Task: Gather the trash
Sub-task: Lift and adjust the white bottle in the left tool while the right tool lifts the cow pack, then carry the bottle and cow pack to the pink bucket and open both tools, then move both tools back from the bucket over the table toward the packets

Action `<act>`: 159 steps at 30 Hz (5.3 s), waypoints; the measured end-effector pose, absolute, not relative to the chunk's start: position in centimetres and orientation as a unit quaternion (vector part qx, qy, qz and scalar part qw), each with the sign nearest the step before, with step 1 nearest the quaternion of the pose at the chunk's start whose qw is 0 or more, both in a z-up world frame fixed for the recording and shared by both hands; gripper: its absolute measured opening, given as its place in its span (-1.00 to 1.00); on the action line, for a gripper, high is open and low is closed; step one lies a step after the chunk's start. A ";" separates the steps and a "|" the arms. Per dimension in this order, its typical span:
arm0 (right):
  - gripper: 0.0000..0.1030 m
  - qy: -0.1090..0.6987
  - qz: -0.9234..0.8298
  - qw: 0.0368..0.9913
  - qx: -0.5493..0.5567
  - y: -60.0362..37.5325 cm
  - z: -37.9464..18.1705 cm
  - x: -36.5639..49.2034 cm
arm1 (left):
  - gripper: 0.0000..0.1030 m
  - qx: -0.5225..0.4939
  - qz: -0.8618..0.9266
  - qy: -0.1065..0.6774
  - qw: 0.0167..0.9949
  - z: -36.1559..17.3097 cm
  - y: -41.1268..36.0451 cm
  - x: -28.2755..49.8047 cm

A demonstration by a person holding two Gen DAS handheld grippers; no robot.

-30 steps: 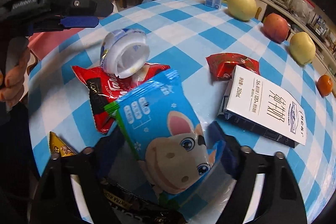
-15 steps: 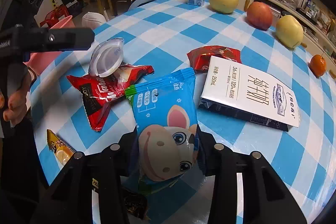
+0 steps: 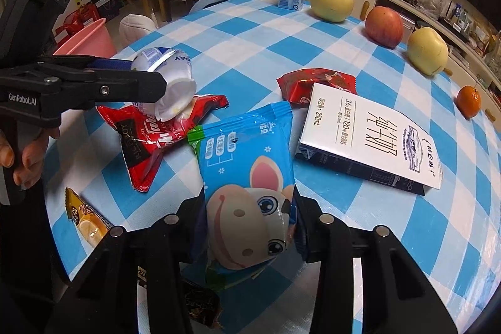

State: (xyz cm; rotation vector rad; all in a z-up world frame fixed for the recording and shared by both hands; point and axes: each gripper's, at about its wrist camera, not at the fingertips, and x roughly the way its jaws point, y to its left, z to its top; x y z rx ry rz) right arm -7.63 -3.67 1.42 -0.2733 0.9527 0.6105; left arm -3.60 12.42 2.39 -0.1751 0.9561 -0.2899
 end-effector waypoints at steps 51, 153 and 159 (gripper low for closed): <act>-0.25 0.397 0.209 0.893 -0.041 -4.3 5.6 -9.0 | -0.21 -0.180 -0.143 0.393 0.890 4.7 16.3 -5.3; 0.79 0.313 0.129 0.937 0.091 -9.5 10.8 -18.6 | 0.71 0.087 -0.146 0.338 0.926 7.8 11.6 -14.9; 0.79 0.312 0.121 0.936 0.109 -12.2 10.4 -18.6 | 0.70 0.117 -0.191 0.351 0.909 6.8 8.3 -15.7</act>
